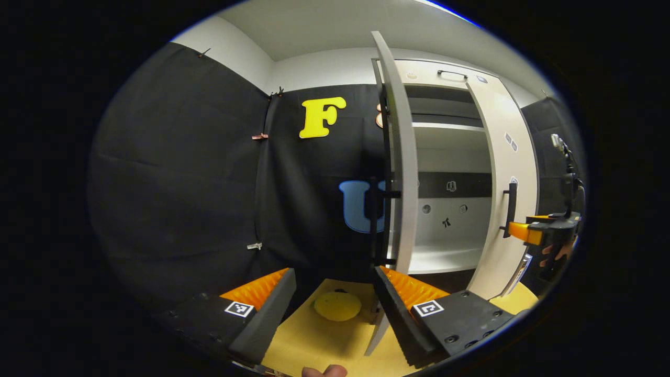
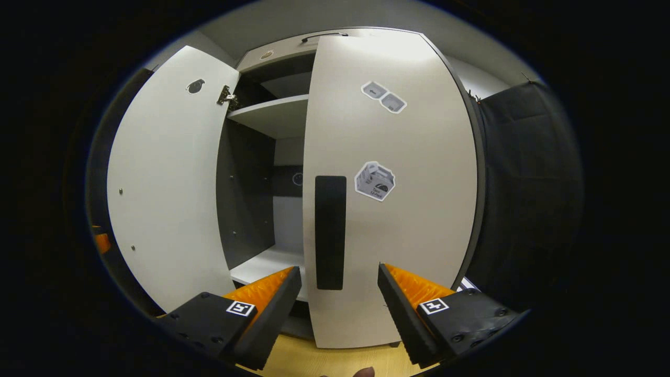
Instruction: Grasp the bottle in the cabinet with the left hand and place it on the coaster, then close the right door with the right hand and the left door with the left hand.
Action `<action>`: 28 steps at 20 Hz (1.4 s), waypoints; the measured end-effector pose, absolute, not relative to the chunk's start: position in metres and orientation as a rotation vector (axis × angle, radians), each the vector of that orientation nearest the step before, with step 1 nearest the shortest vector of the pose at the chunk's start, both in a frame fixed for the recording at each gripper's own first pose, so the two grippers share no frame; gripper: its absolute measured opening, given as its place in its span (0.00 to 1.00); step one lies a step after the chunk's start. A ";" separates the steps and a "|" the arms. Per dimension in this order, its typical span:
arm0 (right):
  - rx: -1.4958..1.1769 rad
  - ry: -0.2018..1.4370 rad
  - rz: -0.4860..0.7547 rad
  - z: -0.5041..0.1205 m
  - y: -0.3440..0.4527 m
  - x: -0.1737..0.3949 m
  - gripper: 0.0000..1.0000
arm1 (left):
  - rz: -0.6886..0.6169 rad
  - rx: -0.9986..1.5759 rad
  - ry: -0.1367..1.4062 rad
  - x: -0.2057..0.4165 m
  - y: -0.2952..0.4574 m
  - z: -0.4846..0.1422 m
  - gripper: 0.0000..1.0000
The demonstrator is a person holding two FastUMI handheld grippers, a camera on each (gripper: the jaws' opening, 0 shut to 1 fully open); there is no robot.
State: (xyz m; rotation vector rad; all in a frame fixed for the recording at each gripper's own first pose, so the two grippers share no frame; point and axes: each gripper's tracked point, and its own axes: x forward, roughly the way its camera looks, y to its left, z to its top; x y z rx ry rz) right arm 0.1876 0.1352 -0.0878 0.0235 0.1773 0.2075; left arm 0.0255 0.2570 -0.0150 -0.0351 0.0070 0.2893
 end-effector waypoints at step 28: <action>0.017 0.148 0.115 -0.055 0.061 0.120 0.98 | -0.004 -0.043 0.002 0.084 0.134 -0.012 0.94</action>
